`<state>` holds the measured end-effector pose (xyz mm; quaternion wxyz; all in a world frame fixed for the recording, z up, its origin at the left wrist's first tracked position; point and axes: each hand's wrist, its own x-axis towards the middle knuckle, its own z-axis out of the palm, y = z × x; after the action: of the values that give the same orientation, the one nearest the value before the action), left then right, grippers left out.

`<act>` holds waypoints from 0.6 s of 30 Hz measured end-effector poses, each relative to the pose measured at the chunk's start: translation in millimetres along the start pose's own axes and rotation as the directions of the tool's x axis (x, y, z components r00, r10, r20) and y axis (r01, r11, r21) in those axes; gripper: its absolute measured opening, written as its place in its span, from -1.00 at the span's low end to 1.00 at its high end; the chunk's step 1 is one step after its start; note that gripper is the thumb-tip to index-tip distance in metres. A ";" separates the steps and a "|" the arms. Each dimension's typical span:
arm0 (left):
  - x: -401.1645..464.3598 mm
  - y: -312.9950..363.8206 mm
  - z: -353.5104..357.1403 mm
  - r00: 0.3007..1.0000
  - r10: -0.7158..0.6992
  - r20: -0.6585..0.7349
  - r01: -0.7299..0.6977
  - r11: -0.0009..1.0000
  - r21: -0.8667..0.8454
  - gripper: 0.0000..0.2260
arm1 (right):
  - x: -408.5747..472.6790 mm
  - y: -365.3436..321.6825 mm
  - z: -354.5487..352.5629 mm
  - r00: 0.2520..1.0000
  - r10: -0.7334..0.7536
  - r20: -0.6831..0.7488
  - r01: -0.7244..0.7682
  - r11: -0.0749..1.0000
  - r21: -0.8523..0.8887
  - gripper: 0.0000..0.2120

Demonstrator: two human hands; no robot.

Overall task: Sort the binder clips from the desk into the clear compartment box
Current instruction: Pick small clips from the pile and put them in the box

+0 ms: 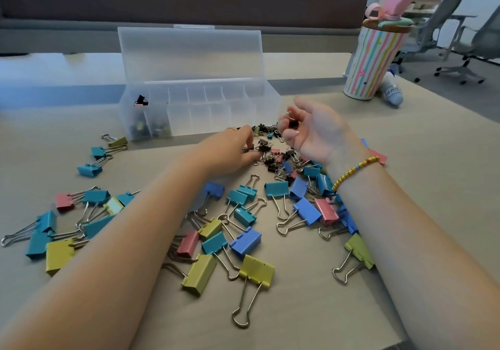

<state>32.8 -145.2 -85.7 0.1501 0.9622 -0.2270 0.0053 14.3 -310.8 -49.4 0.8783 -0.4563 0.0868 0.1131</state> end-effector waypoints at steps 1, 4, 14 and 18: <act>-0.4 1.4 0.0 1.000 0.016 -0.010 -0.015 1.000 0.028 -0.73 | 1.7 1.3 -0.6 1.000 0.005 -0.011 -0.005 1.000 -0.019 -0.79; -0.8 2.9 1.6 0.999 0.030 -0.019 -0.028 0.996 0.088 -0.77 | 5.6 5.2 -0.7 0.999 0.010 -0.035 -0.013 0.995 -0.099 -0.78; 4.4 -2.2 -0.3 0.987 -0.106 -0.121 0.082 0.980 -0.182 -0.86 | -5.2 10.2 8.1 0.973 -0.144 0.179 0.168 -0.088 -0.982 -0.80; 3.0 -1.6 -11.9 0.942 -0.334 0.033 0.247 0.624 -0.742 -0.90 | -5.5 17.8 10.1 0.980 -0.040 0.195 0.176 -0.282 -0.943 -0.63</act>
<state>36.8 -141.6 -74.6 0.5355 0.8414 -0.0428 -0.0592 4.5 -293.3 -56.2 0.1758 -0.9745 -0.1168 0.0768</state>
